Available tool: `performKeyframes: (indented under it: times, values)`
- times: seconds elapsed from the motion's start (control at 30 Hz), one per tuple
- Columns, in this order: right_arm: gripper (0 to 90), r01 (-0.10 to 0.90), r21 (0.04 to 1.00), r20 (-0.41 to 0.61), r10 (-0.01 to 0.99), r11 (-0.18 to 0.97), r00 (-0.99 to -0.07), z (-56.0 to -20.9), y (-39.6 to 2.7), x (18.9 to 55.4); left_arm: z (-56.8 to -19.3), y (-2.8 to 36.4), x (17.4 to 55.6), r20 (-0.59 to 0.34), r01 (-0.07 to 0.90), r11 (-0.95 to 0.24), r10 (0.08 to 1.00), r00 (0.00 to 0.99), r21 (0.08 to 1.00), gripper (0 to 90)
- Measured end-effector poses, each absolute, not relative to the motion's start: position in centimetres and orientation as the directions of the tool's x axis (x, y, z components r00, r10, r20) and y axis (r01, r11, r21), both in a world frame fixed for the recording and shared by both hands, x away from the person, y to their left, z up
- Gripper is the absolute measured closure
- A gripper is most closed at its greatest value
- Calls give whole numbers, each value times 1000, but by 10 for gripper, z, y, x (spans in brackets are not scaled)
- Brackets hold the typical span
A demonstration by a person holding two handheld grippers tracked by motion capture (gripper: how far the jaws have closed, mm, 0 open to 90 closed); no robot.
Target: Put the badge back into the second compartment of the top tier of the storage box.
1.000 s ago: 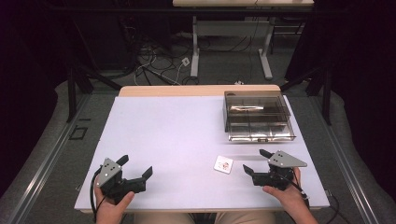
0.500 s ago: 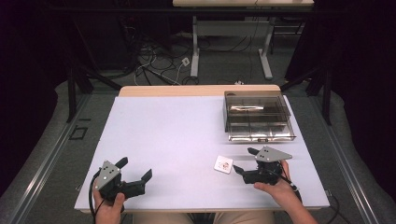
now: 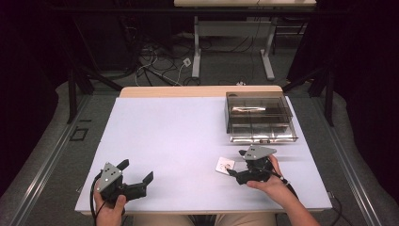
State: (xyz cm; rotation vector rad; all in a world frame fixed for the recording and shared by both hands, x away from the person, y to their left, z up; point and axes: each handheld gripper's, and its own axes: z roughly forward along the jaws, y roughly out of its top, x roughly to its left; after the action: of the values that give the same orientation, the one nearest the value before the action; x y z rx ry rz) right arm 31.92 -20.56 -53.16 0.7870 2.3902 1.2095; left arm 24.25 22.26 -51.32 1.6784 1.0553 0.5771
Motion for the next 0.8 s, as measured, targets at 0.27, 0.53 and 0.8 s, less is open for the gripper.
performKeyframes:
  times: [0.27,0.53,0.8]
  values:
    - [176,330,776,-58,582,537,-811,-534,-199,329,-514,222,243,-120,370,-85,858,499,925,5]
    - [188,327,739,-67,547,589,-835,-535,-189,338,-514,222,243,-120,370,-86,858,500,925,5]
    - [204,336,705,-56,522,624,-851,-539,-182,345,-514,222,244,-112,369,-94,858,501,925,5]
